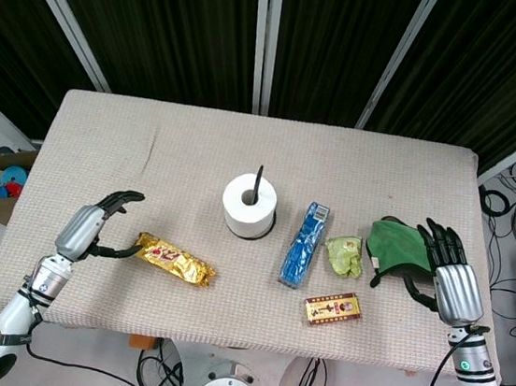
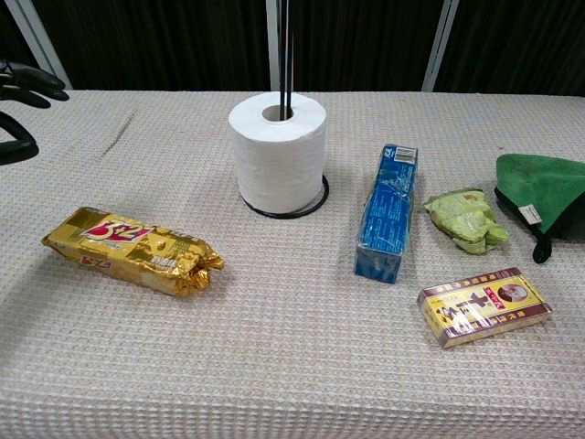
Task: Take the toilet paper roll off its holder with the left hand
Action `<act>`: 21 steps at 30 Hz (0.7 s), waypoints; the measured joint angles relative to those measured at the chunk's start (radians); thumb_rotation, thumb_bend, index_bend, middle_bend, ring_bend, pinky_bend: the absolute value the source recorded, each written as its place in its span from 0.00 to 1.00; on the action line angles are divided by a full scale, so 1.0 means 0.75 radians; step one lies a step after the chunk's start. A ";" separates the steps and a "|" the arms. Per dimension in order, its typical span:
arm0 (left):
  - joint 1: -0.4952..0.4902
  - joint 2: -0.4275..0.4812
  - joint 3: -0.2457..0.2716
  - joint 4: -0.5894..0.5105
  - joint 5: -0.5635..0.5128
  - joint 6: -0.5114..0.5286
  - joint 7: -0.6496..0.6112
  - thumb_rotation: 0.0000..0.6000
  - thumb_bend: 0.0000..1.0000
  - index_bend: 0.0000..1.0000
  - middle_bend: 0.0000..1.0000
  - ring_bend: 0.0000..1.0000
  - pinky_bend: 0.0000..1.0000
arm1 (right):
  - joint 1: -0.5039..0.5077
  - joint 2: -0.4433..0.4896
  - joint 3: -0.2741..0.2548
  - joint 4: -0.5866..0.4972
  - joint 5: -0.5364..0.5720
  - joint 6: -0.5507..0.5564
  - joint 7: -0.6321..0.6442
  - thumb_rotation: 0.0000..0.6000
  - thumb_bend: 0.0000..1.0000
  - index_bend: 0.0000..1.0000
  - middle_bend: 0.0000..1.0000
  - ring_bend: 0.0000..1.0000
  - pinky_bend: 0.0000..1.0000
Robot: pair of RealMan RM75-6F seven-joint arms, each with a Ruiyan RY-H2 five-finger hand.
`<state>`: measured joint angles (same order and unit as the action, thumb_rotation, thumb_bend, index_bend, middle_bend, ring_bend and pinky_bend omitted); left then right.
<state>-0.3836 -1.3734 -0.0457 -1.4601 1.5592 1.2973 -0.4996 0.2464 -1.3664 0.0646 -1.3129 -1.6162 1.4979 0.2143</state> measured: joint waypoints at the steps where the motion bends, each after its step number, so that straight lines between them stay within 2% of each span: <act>1: 0.000 0.001 -0.001 -0.001 0.000 0.001 0.001 0.67 0.17 0.18 0.16 0.15 0.33 | 0.000 0.000 0.000 0.000 -0.001 0.000 -0.001 1.00 0.29 0.00 0.00 0.00 0.00; 8: 0.005 0.011 0.003 -0.011 -0.006 0.004 0.002 0.68 0.17 0.18 0.16 0.15 0.33 | 0.002 0.000 -0.006 -0.006 -0.007 -0.003 -0.011 1.00 0.29 0.00 0.00 0.00 0.00; 14: -0.007 0.001 -0.013 0.008 -0.031 -0.018 -0.002 0.77 0.17 0.18 0.16 0.15 0.33 | -0.001 0.005 -0.004 -0.007 -0.007 0.008 -0.011 1.00 0.29 0.00 0.00 0.00 0.00; 21: -0.078 -0.022 -0.077 0.047 -0.124 -0.136 0.118 0.78 0.06 0.15 0.16 0.13 0.32 | -0.011 0.026 0.011 -0.022 -0.007 0.046 -0.020 1.00 0.29 0.00 0.00 0.00 0.00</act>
<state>-0.4422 -1.3901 -0.1034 -1.4246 1.4661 1.1956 -0.4108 0.2378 -1.3469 0.0725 -1.3292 -1.6215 1.5323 0.1995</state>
